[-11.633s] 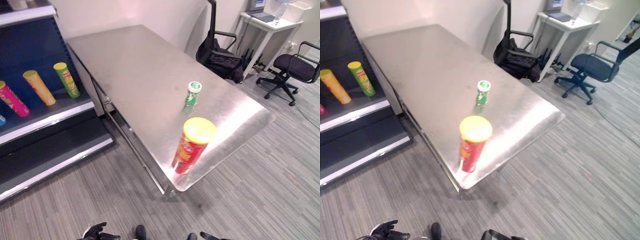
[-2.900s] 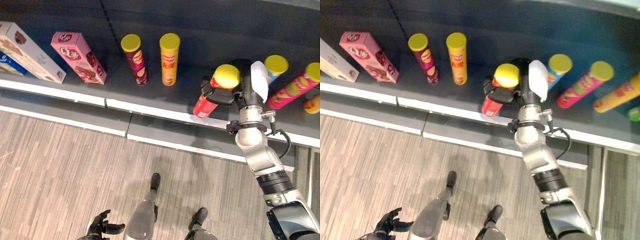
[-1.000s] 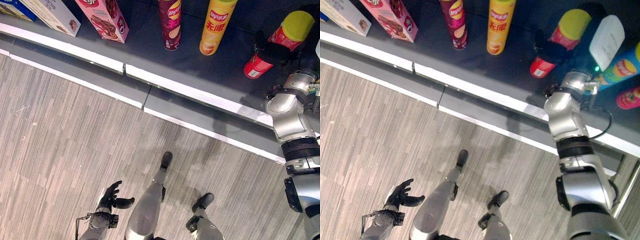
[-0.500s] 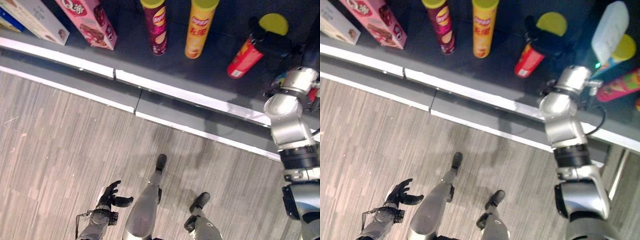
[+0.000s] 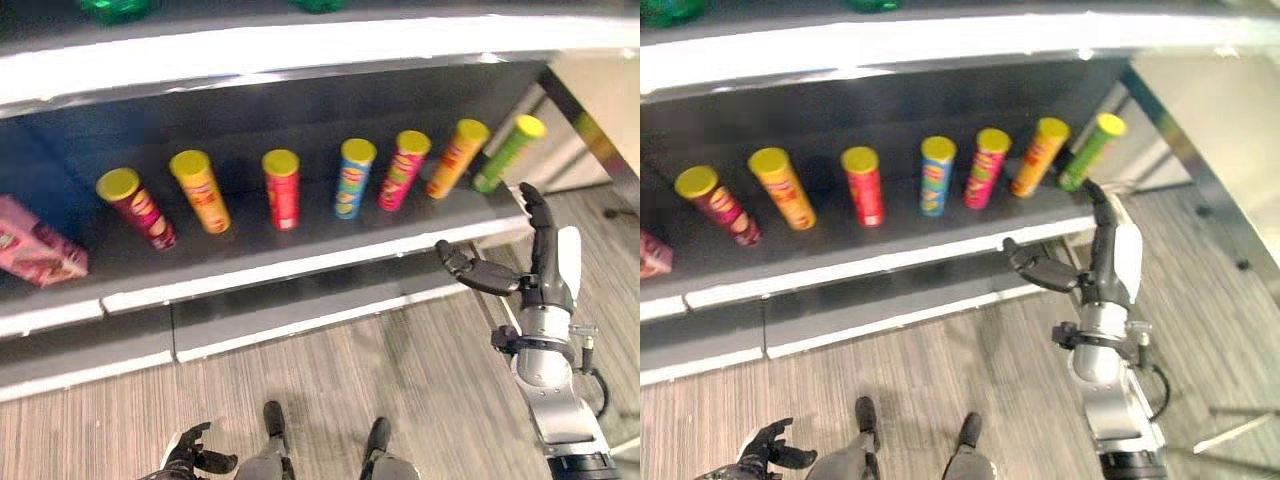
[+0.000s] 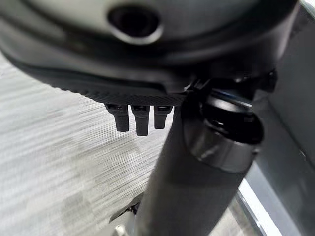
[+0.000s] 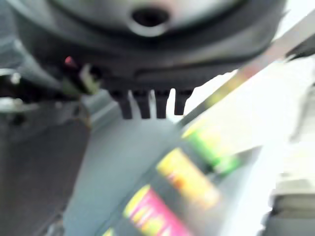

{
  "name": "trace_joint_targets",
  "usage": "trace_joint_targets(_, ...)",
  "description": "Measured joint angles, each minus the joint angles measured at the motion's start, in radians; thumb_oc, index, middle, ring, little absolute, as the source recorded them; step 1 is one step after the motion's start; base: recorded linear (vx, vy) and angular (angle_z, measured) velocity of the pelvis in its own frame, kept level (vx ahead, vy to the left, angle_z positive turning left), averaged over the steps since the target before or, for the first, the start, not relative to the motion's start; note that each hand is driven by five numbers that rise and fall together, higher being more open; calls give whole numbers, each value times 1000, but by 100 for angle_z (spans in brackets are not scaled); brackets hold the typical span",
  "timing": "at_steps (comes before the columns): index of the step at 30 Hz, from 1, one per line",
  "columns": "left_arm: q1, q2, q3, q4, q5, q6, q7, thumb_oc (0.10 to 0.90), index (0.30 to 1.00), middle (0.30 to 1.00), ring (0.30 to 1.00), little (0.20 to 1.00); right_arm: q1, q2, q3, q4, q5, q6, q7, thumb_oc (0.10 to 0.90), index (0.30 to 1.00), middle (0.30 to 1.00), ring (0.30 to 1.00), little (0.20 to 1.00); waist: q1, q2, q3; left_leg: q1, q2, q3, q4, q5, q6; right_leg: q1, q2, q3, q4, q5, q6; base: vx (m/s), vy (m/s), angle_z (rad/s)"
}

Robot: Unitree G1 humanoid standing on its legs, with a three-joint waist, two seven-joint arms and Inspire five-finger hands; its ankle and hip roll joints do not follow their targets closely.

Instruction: Put the goods on the table back onto the shelves and tidy them up.

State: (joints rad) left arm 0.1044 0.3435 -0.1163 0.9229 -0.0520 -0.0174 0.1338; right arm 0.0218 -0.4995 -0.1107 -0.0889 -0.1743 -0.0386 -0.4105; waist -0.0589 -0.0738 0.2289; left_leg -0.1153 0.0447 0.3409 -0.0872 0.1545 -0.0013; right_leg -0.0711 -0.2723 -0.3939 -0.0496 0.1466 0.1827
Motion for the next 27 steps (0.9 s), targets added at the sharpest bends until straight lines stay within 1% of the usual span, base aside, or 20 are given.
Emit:
trace_joint_targets(1,46,33,8,-32,2,-1,-9,800,900,900,900,900,1,-4,28,2,0,-3,35,800,900,900,900,900,36,-11,0,15,40,70,22,-11,-14,-20,10,-78,-40,-26,7,-46,-182,-156)
trace_joint_targets(2,50,22,50,6,7,1,-14,800,900,900,900,900,13,-26,31,6,0,-19,47,800,900,900,900,900,52,23,5,31,91,122,36,-22,-1,-33,-8,-151,36,-21,-43,-100,-207,-163)
trace_joint_targets(4,62,29,63,23,6,9,-12,800,900,900,900,900,27,-88,10,5,0,-6,47,800,900,900,900,900,62,72,-20,65,159,166,18,-6,-33,-24,-84,-221,170,-31,-15,-114,-321,-113)
trace_joint_targets(5,72,40,63,15,5,9,-14,800,900,900,900,900,13,-113,-2,5,0,-6,47,800,900,900,900,900,78,60,-34,80,174,211,21,0,-53,-14,-146,-278,196,-41,-2,-41,-303,-172)
trace_joint_targets(6,103,63,103,12,6,9,-15,800,900,900,900,900,-26,-144,2,4,-3,-12,51,800,900,900,900,900,127,25,-66,94,201,276,54,-9,-107,8,-212,-386,200,-17,-35,20,-339,-159)
trace_joint_targets(7,96,45,145,35,4,18,-6,800,900,900,900,900,-29,-184,-8,11,-8,-18,39,800,900,900,900,900,126,40,-94,96,260,234,61,7,-148,58,-129,-387,115,41,-10,25,-531,-123)
trace_joint_targets(8,92,9,137,35,-1,19,-21,800,900,900,900,900,-22,-229,-21,18,-9,-12,41,800,900,900,900,900,111,75,-107,101,270,195,61,19,-148,51,-93,-378,119,23,-11,29,-564,-46)
trace_joint_targets(10,112,-64,133,51,-9,7,-41,800,900,900,900,900,-11,-365,-39,16,-10,-10,62,800,900,900,900,900,88,107,-126,123,334,201,86,92,-134,18,-57,-320,187,-73,-24,8,-404,-68)
trace_joint_targets(12,111,-70,123,57,-12,1,-40,800,900,900,900,900,-14,-409,-93,15,-9,-16,57,800,900,900,900,900,64,108,-131,121,384,202,91,176,-90,31,12,-288,151,-76,-58,19,-381,-64)
trace_joint_targets(13,93,-72,116,49,-26,-1,-43,800,900,900,900,900,-26,-439,-158,30,-7,-16,40,800,900,900,900,900,33,114,-136,115,427,197,95,243,-120,35,65,-283,133,-88,-88,48,-322,-36)
trace_joint_targets(16,76,-85,106,16,-30,-9,-59,800,900,900,900,900,-40,-467,-187,44,1,-18,21,800,900,900,900,900,12,122,-141,114,468,175,151,274,-132,52,115,-259,99,-93,-110,53,-229,-31)
trace_joint_targets(18,61,-94,94,8,-48,-11,-60,800,900,900,900,900,-53,-467,-150,45,2,-20,18,800,900,900,900,900,18,119,-140,106,484,87,230,300,-162,64,131,-226,83,-92,-116,68,-297,-53)
trace_joint_targets(19,59,-94,94,5,-56,-12,-59,800,900,900,900,900,-68,-467,-128,46,4,-21,18,800,900,900,900,900,21,105,-132,93,483,36,271,304,-158,65,133,-208,79,-93,-123,94,-235,-54)
trace_joint_targets(20,45,-93,90,3,-68,-11,-58,800,900,900,900,900,-90,-467,-92,45,7,-23,20,800,900,900,900,900,22,80,-118,39,453,-88,355,247,-222,76,124,-173,49,-94,-149,43,-175,-64)
trace_joint_targets(21,26,-84,44,0,-73,-12,-60,800,900,900,900,900,-112,-468,-72,47,18,-30,24,800,900,900,900,900,46,39,-95,30,277,-230,305,2,-220,84,86,-107,-5,-69,-158,68,-75,-88)
trace_joint_targets(22,9,-85,16,-3,-74,-21,-62,800,900,900,900,900,-132,-469,-69,72,24,-39,27,800,900,900,900,900,81,28,-86,2,161,-236,218,-60,-154,87,85,-69,-44,-38,-154,108,-106,-80)
trace_joint_targets(23,4,-90,16,-1,-73,-22,-61,800,900,900,900,900,-154,-466,-59,89,30,-38,31,800,900,900,900,900,82,37,-85,-50,92,-217,204,-70,-124,85,93,-64,-47,-44,-121,188,-82,-64)
trace_joint_targets(25,3,-94,4,10,-93,-26,-62,800,900,900,900,900,-181,-459,-27,104,36,-41,37,800,900,900,900,900,115,54,-88,-78,-26,-320,146,-90,-32,58,92,-13,-14,-59,-90,128,-42,-85)
trace_joint_targets(26,5,-81,12,10,-93,-25,-60,800,900,900,900,900,-182,-456,3,107,38,-53,37,800,900,900,900,900,132,47,-84,-79,-5,-269,145,-92,-32,49,110,0,32,-90,-67,123,-25,-86)
trace_joint_targets(27,9,-39,13,-8,-92,-26,-62,800,900,900,900,900,-183,-450,35,113,40,-62,39,800,900,900,900,900,123,32,-79,-70,7,-262,140,-78,-57,28,147,-4,170,-175,-77,197,28,-40)
